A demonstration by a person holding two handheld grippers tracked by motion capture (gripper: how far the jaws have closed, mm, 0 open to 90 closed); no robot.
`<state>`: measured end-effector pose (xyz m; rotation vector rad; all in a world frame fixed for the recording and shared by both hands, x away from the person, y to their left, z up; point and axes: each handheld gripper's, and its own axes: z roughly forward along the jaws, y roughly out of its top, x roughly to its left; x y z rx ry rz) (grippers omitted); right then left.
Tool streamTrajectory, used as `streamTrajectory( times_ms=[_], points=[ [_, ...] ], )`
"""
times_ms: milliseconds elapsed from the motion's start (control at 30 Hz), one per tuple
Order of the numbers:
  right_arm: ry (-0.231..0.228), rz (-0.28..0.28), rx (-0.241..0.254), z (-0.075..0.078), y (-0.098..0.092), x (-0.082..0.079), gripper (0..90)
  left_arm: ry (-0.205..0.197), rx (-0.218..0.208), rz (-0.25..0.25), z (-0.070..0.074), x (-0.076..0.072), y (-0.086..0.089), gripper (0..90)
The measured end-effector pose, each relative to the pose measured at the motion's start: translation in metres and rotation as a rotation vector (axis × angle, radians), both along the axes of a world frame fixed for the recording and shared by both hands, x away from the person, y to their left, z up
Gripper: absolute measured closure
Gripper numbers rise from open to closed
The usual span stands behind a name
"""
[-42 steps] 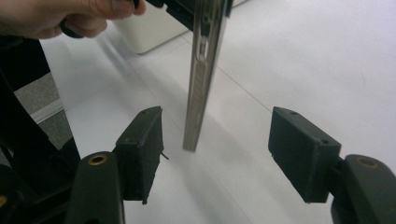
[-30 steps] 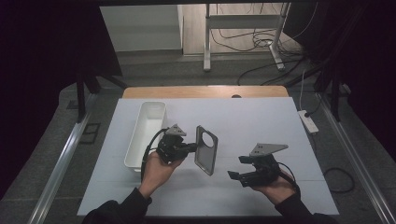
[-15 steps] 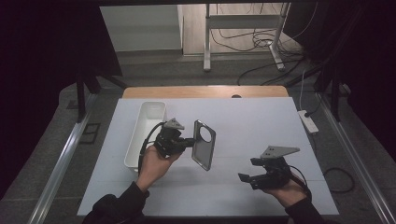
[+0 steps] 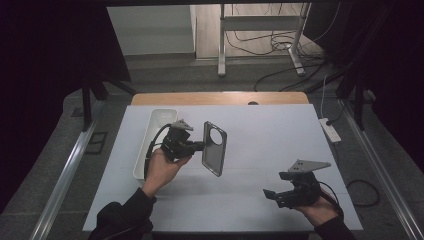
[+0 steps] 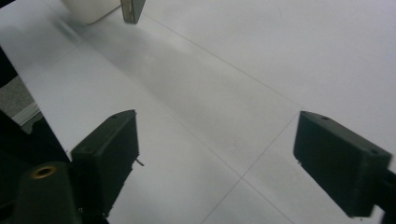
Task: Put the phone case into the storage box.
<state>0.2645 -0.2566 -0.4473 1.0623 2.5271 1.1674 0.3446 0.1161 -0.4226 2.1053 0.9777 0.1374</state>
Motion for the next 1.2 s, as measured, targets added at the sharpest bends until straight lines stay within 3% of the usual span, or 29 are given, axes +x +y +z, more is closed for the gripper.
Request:
streamTrajectory(
  times_ms=[433,1200],
  points=[
    [-0.015,-0.059,-0.002,-0.003,-0.019,-0.006,1.5,-0.013,0.013,0.019,0.015,0.012,0.013,88.7],
    [-0.03,-0.127,-0.005,-0.005,-0.044,-0.017,0.0,-0.033,0.04,0.104,0.031,0.031,0.038,88.7]
  ],
)
